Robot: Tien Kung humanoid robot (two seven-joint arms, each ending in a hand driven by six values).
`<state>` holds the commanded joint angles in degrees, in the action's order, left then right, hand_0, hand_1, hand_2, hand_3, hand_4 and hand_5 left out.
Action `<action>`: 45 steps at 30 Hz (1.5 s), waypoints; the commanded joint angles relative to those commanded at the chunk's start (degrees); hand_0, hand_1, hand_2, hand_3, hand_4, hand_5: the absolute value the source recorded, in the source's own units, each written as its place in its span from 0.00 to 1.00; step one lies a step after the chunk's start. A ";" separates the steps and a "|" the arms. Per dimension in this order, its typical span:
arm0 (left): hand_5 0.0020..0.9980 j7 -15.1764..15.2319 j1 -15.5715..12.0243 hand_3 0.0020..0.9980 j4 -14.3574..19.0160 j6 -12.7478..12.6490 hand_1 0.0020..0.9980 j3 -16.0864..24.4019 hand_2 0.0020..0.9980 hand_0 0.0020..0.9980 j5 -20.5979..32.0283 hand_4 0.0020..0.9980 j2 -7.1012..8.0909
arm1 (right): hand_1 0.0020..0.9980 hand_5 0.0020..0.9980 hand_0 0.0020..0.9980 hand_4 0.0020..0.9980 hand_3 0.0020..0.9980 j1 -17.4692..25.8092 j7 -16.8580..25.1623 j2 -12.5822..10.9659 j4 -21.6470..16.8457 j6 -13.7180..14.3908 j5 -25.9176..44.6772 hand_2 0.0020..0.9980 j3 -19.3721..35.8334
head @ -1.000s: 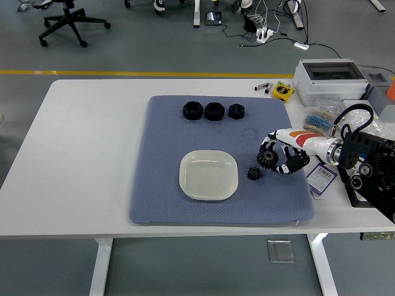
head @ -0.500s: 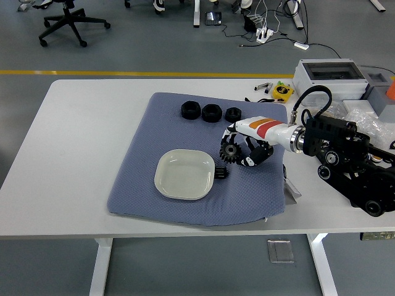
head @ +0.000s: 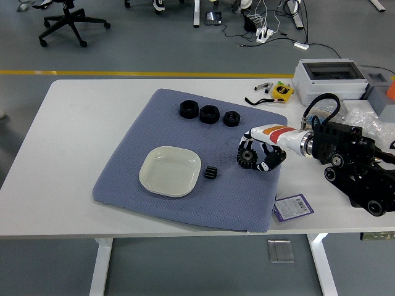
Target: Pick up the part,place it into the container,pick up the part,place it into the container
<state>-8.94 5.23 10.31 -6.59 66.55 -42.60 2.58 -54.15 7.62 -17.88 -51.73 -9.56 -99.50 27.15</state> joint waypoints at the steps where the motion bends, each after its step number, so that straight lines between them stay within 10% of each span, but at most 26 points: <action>1: 0.70 -0.03 -0.02 0.59 0.00 0.00 0.88 0.11 0.88 0.92 -0.12 0.53 -0.02 | 0.22 0.00 0.11 0.17 0.40 -0.03 0.01 -0.15 -0.05 -0.10 0.08 0.35 -0.04; 45: 0.70 -0.34 -0.70 0.58 0.00 0.29 0.89 1.40 0.88 0.92 -2.28 0.52 0.12 | 0.26 0.00 0.14 0.19 0.42 1.25 -1.82 -5.73 2.47 -2.81 14.25 0.37 6.54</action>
<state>-9.28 4.53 10.31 -6.30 67.95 -44.88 2.71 -52.90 5.80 -23.61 -49.26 -12.37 -85.25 33.68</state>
